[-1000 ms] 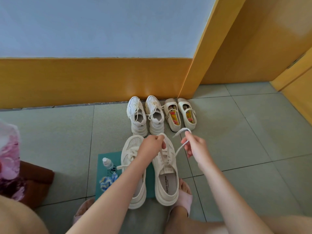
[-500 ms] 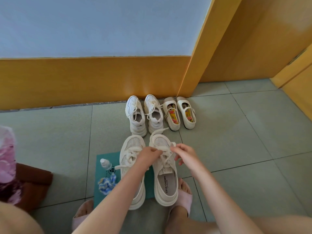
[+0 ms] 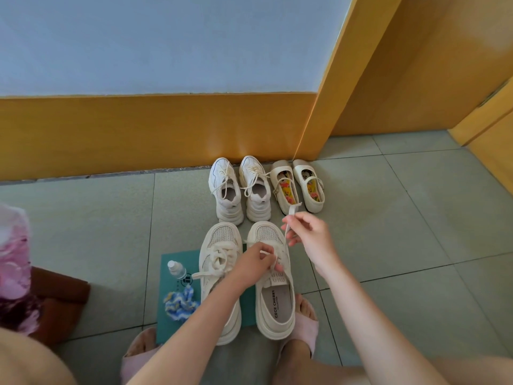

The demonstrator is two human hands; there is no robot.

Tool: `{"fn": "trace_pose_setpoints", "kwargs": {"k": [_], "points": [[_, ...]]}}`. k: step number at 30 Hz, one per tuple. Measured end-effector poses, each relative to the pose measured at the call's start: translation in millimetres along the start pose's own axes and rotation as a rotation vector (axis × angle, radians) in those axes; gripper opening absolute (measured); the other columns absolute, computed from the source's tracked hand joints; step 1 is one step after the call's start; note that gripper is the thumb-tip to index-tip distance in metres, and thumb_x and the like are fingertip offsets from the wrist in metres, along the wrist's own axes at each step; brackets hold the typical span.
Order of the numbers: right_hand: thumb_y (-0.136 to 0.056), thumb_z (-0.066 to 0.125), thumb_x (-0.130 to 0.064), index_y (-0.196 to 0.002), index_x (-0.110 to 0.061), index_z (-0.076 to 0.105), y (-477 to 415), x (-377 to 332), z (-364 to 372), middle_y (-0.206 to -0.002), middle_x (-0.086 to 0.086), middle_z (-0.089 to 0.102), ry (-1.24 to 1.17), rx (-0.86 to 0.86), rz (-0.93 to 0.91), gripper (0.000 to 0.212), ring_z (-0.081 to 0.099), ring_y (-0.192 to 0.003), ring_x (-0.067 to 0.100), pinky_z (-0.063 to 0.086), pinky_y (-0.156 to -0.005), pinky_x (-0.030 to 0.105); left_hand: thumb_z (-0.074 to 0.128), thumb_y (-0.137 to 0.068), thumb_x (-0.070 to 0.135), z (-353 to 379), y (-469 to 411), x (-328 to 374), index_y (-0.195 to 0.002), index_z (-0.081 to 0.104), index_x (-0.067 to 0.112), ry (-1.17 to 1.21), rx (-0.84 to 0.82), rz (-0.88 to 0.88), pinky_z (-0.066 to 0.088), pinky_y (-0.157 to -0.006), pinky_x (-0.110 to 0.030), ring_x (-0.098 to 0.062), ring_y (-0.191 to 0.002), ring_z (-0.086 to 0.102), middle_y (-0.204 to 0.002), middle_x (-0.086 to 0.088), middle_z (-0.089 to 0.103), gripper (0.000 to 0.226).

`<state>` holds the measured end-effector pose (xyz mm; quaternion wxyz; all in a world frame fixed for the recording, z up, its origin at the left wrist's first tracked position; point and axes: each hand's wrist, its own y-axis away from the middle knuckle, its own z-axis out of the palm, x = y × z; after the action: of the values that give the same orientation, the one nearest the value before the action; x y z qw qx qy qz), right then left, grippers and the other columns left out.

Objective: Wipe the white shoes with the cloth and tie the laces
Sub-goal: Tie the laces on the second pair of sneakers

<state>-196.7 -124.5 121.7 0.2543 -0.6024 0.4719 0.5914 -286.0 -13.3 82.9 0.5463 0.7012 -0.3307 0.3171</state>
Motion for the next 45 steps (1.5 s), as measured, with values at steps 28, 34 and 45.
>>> {"fn": "trace_pose_setpoints", "kwargs": {"k": [28, 34, 45], "points": [[-0.079, 0.072, -0.033, -0.07, -0.038, 0.069, 7.5, 23.6, -22.3, -0.088, -0.012, 0.068, 0.745, -0.664, 0.213, 0.011, 0.06, -0.096, 0.014, 0.045, -0.096, 0.044, 0.067, -0.082, 0.006, -4.1, 1.0, -2.9, -0.094, 0.071, 0.008, 0.156, 0.021, 0.042, 0.048, -0.067, -0.01, -0.002, -0.074, 0.062, -0.079, 0.004, 0.068, 0.013], [-0.094, 0.054, -0.016, -0.1, -0.025, 0.063, 4.8, 23.8, -13.2, -0.084, -0.004, 0.068, 0.669, -0.38, 0.153, 0.014, 0.063, -0.087, 0.012, 0.049, -0.086, 0.034, 0.066, -0.081, 0.011, 2.4, 4.4, 0.0, -0.085, 0.068, 0.023, -0.264, 0.238, 0.2, 0.044, -0.064, -0.015, -0.005, -0.073, 0.06, -0.078, 0.01, 0.065, 0.012], [-0.092, 0.055, -0.007, -0.116, -0.024, 0.065, 4.0, 34.7, -6.3, -0.108, -0.011, 0.067, 0.303, -0.427, 0.175, 0.031, 0.058, -0.098, -0.005, 0.046, -0.083, 0.014, 0.066, -0.075, -0.008, 12.0, 6.9, -5.7, -0.074, 0.065, 0.015, 0.206, 0.301, 0.182, 0.05, -0.065, -0.013, -0.005, -0.072, 0.064, -0.078, -0.002, 0.067, 0.023]]}}
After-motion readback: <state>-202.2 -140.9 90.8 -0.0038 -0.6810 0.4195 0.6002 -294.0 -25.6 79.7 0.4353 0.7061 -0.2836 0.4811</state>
